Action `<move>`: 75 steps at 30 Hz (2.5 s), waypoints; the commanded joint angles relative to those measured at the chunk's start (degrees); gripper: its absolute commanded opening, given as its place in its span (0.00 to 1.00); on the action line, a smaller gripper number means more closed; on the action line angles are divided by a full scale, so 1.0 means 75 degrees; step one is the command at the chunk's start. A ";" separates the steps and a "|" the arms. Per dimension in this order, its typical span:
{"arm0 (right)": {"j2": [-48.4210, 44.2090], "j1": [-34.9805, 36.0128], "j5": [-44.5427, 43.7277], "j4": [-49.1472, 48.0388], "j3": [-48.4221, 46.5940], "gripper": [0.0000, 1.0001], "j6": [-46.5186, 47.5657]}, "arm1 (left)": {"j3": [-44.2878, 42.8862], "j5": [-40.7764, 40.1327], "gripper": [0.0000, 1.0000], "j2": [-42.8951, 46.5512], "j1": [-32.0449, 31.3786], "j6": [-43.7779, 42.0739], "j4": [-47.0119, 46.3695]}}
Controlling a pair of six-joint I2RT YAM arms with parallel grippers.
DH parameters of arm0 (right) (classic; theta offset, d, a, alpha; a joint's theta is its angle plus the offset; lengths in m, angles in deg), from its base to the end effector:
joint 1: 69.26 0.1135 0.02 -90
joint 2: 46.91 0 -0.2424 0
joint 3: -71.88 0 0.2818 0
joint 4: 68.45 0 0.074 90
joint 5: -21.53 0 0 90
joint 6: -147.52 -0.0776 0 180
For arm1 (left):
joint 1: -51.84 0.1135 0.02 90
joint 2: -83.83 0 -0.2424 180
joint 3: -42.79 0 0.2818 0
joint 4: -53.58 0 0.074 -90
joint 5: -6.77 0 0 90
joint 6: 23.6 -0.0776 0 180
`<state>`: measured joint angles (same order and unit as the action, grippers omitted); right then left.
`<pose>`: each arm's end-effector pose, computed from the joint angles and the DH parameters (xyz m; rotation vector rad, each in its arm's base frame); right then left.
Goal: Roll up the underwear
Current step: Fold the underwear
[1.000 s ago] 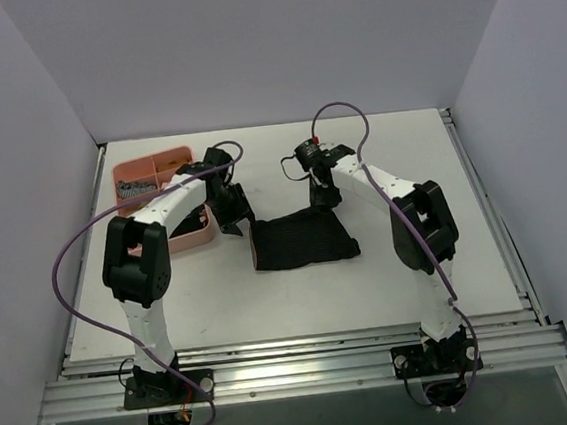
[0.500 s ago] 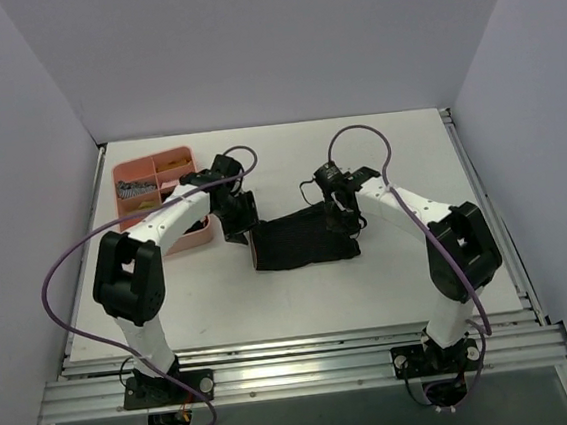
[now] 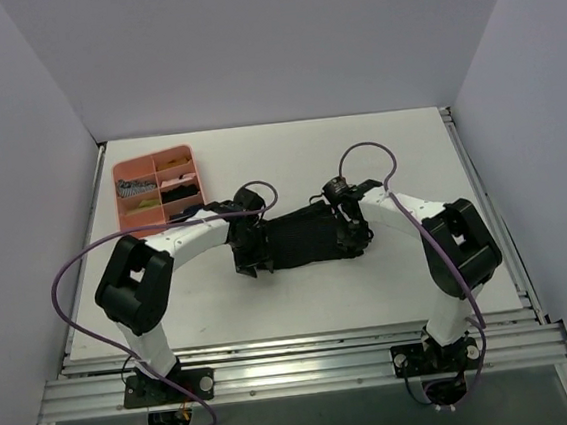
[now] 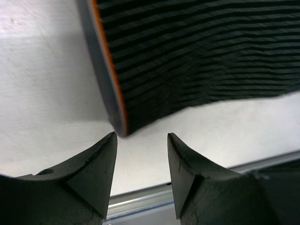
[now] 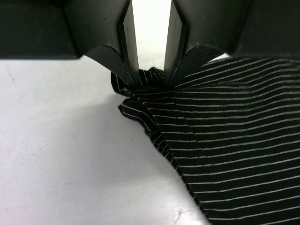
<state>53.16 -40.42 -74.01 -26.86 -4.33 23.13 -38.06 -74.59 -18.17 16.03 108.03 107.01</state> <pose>0.3391 0.1782 0.1006 0.1603 2.7155 0.1982 0.2959 -0.2279 0.1036 -0.1215 2.9930 -0.4302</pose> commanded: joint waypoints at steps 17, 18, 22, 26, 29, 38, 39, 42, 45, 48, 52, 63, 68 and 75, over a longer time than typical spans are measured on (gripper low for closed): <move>0.0975 -0.1336 -0.2003 0.0253 -0.1272 0.27 0.2461 | -0.1697 0.0066 0.60 0.0745 0.0169 -0.0111 0.0853; 0.1059 -0.1349 -0.2050 0.0312 -0.1483 0.28 0.2580 | -0.2210 0.0055 0.59 0.0419 0.0193 -0.0264 0.0912; 0.1516 -0.1116 -0.1302 0.0955 -0.2702 0.33 0.2430 | -0.3431 -0.0086 0.60 -0.0602 0.0438 -0.0978 0.1111; 0.0991 -0.0951 -0.0294 0.0934 -0.2670 0.35 0.1844 | -0.4265 0.0322 0.60 -0.1493 0.0615 -0.1424 0.1066; 0.0499 -0.0974 -0.0058 0.0933 -0.2342 0.35 0.1656 | -0.4149 0.1049 0.60 -0.1764 0.0603 -0.1799 0.0610; -0.0848 -0.0940 0.1496 0.0162 -0.0561 0.35 0.1201 | -0.2626 0.1214 0.55 -0.2010 0.0650 -0.1847 -0.0400; -0.0944 -0.0881 0.1582 -0.0061 -0.0374 0.35 0.1083 | -0.2555 0.1157 0.53 -0.2091 0.0638 -0.1859 -0.0423; -0.1143 -0.0472 0.1653 -0.0424 0.0119 0.35 0.0719 | -0.2193 0.0911 0.46 -0.2150 0.0673 -0.1801 -0.0447; -0.1074 0.0114 0.1513 -0.0718 0.0320 0.34 0.0449 | -0.1784 0.0828 0.43 -0.2104 0.0744 -0.1520 -0.0598; -0.0828 0.0443 0.1419 -0.0929 0.0250 0.34 0.0343 | -0.1454 0.0759 0.43 -0.1975 0.0791 -0.1286 -0.0845; -0.0372 0.0596 0.1348 -0.1105 -0.0078 0.34 0.0425 | -0.1231 0.0676 0.43 -0.1788 0.0779 -0.1086 -0.0811; 0.0531 0.1802 0.1653 -0.2418 -0.0419 0.32 0.0191 | -0.0819 0.0465 0.48 -0.0463 0.0872 -0.0452 -0.0905; 0.1188 0.2037 0.1512 -0.2161 -0.0314 0.31 0.0145 | -0.1359 0.0417 0.48 -0.0557 0.1036 -0.0488 -0.0435; 0.0252 0.2353 0.1407 -0.2020 0.1021 0.30 0.0004 | -0.1208 0.1189 0.48 -0.0159 0.1014 -0.0686 -0.0680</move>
<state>56.97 -24.57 -62.16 -49.37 -2.03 24.03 -46.69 -69.23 -23.70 23.94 103.70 102.60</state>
